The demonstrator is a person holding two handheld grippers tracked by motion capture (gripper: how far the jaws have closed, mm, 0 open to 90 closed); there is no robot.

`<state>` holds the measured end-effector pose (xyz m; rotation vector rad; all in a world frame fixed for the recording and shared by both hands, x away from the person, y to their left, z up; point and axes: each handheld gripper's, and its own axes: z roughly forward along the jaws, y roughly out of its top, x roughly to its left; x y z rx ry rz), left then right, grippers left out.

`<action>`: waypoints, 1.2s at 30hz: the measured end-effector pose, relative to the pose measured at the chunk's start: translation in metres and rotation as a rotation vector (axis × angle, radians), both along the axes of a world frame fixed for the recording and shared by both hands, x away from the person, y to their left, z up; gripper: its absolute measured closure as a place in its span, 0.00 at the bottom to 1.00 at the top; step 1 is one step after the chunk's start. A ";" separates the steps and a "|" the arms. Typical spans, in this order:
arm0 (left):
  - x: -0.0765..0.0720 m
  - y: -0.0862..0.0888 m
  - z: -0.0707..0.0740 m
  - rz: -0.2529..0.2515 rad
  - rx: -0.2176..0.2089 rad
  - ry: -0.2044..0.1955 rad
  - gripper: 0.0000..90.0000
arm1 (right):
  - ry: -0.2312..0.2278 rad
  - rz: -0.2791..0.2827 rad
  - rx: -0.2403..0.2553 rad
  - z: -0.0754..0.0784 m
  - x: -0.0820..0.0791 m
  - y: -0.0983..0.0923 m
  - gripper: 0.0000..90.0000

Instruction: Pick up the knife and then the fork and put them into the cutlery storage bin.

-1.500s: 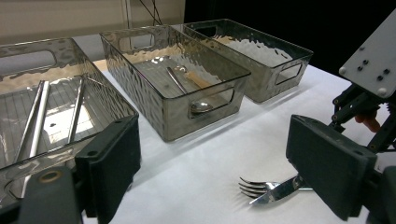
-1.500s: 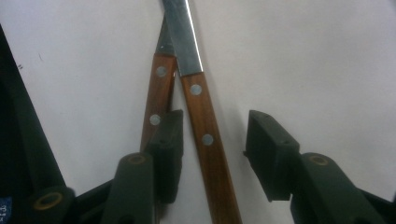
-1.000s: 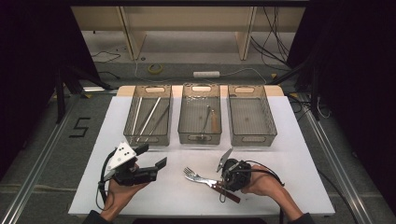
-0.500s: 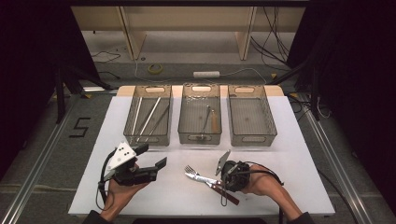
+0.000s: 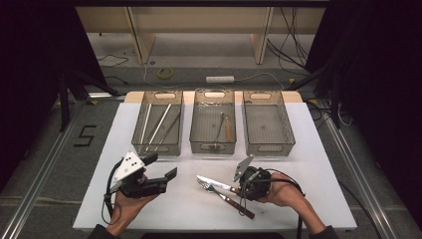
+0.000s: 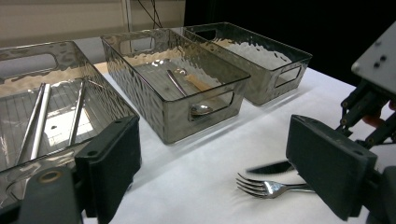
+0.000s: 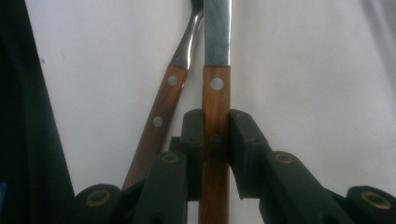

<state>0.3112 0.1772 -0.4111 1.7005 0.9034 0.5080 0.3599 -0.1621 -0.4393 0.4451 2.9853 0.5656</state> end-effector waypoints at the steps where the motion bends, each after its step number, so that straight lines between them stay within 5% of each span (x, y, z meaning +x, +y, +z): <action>1: 0.000 0.000 0.000 0.000 0.001 0.000 0.19 | 0.006 -0.011 0.011 0.002 0.000 -0.002 0.86; 18: 0.000 0.000 0.000 0.005 -0.004 -0.007 0.19 | 0.007 -0.138 0.188 0.018 0.014 -0.021 0.86; 36: -0.001 0.001 0.000 0.011 -0.005 -0.017 0.19 | -0.029 -0.184 0.235 0.031 0.027 -0.018 0.86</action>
